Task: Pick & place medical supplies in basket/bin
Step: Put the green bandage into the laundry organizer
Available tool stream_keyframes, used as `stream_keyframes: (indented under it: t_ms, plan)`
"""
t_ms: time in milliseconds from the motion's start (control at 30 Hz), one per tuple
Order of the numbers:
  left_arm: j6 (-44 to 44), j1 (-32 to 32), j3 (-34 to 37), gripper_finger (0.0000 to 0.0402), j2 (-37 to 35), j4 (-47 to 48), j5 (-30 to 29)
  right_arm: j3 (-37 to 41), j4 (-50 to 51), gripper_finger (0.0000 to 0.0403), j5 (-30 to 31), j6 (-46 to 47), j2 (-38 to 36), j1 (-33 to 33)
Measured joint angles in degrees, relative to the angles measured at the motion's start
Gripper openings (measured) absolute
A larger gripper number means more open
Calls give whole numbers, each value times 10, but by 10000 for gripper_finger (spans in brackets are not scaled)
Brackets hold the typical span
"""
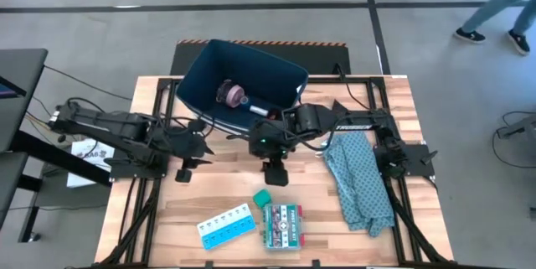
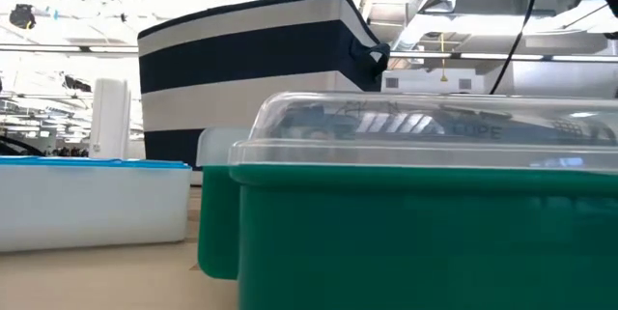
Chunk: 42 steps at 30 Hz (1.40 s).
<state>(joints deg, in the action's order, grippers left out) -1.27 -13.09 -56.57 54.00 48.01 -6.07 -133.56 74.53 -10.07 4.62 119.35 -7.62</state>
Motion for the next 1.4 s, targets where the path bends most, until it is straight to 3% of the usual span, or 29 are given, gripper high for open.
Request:
stream_keyframes:
  t_ms: [133, 300, 467, 567, 733, 933, 1000, 1233, 1400]
  plan:
    - [-28, 0, 29, 122, -9, 5, -64, 0, -79, 181, -2, 1, 0, -2]
    - [-17, 0, 31, 122, -9, -4, -77, -1, -165, 182, -4, 13, 0, -2]
    - [-16, 0, 31, 122, -9, -6, -56, 0, -30, 179, 3, 17, 0, -2]
    - [-15, -1, 31, 122, -9, -3, -47, -2, 25, 175, 41, 46, 9, -11]
    - [-12, 0, 31, 122, -9, -8, -49, -3, -3, 174, 98, 40, 44, -21]
    - [-16, 0, 31, 122, -9, -13, -47, -3, -24, 175, 143, -70, 87, -19]
    - [-16, 0, 31, 122, -9, -13, -46, -6, -28, 172, 126, -45, 104, -20]
    - [-12, 0, 31, 122, -17, -6, -33, -4, 29, 158, 150, -56, 105, -40]
    - [-12, 0, 31, 122, -19, -3, -33, -2, -20, 145, 100, -67, 91, -70]
